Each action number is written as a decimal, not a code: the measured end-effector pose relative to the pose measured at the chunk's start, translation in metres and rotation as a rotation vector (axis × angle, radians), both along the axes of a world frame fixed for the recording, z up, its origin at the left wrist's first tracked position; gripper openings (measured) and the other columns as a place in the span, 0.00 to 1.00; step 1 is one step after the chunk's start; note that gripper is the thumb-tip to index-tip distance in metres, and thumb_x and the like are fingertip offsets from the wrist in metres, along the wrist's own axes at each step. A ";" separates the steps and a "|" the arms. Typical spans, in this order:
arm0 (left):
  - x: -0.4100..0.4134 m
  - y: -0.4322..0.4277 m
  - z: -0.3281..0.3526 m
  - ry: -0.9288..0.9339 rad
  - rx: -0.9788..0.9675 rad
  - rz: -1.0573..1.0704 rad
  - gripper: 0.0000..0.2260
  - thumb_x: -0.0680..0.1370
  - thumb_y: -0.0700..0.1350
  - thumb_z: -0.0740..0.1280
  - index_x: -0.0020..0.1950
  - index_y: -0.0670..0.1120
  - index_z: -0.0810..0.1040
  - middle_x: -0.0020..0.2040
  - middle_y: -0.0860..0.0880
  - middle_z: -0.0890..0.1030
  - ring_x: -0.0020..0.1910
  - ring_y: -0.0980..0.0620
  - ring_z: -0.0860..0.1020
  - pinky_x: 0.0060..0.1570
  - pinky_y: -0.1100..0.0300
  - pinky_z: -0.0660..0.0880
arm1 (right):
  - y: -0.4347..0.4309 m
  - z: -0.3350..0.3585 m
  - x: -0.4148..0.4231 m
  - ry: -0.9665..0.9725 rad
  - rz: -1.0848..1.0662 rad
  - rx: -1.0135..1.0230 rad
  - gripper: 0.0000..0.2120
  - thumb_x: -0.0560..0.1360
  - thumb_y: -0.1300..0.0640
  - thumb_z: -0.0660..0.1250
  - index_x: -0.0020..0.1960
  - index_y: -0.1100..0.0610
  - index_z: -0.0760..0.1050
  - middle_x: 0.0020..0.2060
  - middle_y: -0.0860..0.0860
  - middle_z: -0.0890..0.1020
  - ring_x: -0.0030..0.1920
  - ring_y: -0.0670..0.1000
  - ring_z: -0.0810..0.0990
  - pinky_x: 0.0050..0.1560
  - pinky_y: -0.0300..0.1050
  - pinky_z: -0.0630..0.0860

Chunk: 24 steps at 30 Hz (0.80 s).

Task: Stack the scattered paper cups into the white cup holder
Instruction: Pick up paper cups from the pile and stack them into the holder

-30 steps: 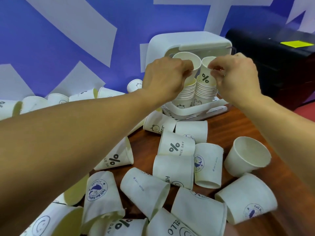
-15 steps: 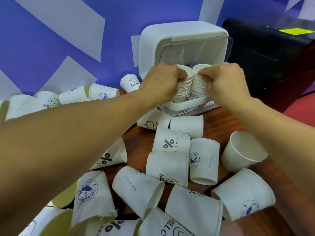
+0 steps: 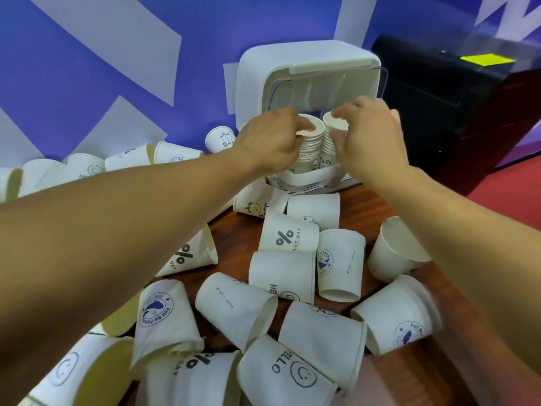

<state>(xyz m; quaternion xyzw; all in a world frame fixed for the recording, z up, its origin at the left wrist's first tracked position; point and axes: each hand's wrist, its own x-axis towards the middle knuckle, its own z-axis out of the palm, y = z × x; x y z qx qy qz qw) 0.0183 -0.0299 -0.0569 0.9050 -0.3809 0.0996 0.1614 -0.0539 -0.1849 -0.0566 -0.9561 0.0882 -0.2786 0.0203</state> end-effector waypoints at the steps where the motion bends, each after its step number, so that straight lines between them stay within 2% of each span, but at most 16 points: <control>1: -0.006 0.005 0.003 -0.006 -0.049 0.015 0.16 0.82 0.49 0.61 0.70 0.55 0.73 0.67 0.51 0.74 0.64 0.46 0.74 0.59 0.49 0.73 | 0.009 0.004 -0.007 -0.049 0.025 0.018 0.15 0.78 0.53 0.65 0.63 0.54 0.76 0.58 0.55 0.77 0.60 0.58 0.72 0.60 0.55 0.66; 4: -0.028 0.029 0.017 -0.007 -0.181 0.079 0.17 0.80 0.54 0.64 0.69 0.58 0.73 0.68 0.52 0.72 0.65 0.48 0.72 0.62 0.49 0.71 | 0.039 0.020 -0.034 -0.157 0.122 0.065 0.16 0.76 0.50 0.67 0.63 0.52 0.77 0.58 0.52 0.78 0.59 0.55 0.74 0.62 0.53 0.68; 9: -0.095 0.097 0.051 -0.025 -0.259 0.173 0.12 0.79 0.54 0.67 0.61 0.57 0.79 0.62 0.56 0.78 0.62 0.52 0.74 0.62 0.52 0.70 | 0.101 0.043 -0.094 -0.239 0.306 0.275 0.13 0.74 0.50 0.69 0.57 0.52 0.81 0.50 0.48 0.83 0.49 0.49 0.80 0.55 0.50 0.76; 11: -0.128 0.130 0.061 -0.040 -0.288 0.216 0.11 0.78 0.54 0.67 0.59 0.57 0.80 0.60 0.58 0.79 0.57 0.57 0.74 0.61 0.57 0.70 | 0.131 0.046 -0.119 -0.212 0.361 0.331 0.12 0.74 0.50 0.70 0.56 0.52 0.81 0.48 0.47 0.83 0.47 0.47 0.80 0.54 0.48 0.76; 13: -0.162 0.167 0.066 -0.073 -0.299 0.282 0.10 0.77 0.54 0.68 0.58 0.57 0.80 0.57 0.60 0.80 0.50 0.60 0.72 0.55 0.62 0.69 | 0.162 0.046 -0.145 -0.180 0.410 0.382 0.11 0.74 0.49 0.70 0.54 0.51 0.81 0.46 0.46 0.83 0.46 0.46 0.80 0.54 0.45 0.75; 16: -0.212 0.225 0.061 -0.091 -0.303 0.401 0.08 0.76 0.54 0.69 0.55 0.58 0.81 0.49 0.62 0.78 0.45 0.60 0.70 0.51 0.62 0.68 | 0.206 0.041 -0.178 -0.132 0.485 0.423 0.10 0.73 0.49 0.70 0.53 0.49 0.82 0.43 0.44 0.83 0.43 0.44 0.80 0.51 0.40 0.74; 21: -0.285 0.305 0.033 -0.031 -0.328 0.527 0.08 0.76 0.53 0.70 0.54 0.57 0.82 0.51 0.60 0.81 0.40 0.63 0.73 0.47 0.64 0.69 | 0.271 0.022 -0.217 -0.080 0.566 0.464 0.10 0.73 0.48 0.70 0.52 0.50 0.82 0.41 0.43 0.82 0.43 0.45 0.80 0.51 0.46 0.77; 24: -0.321 0.339 0.007 0.013 -0.359 0.588 0.09 0.76 0.53 0.70 0.55 0.57 0.82 0.50 0.60 0.82 0.40 0.67 0.73 0.48 0.64 0.71 | 0.301 0.006 -0.238 -0.041 0.601 0.477 0.11 0.73 0.49 0.71 0.53 0.51 0.82 0.42 0.44 0.83 0.44 0.46 0.80 0.52 0.50 0.77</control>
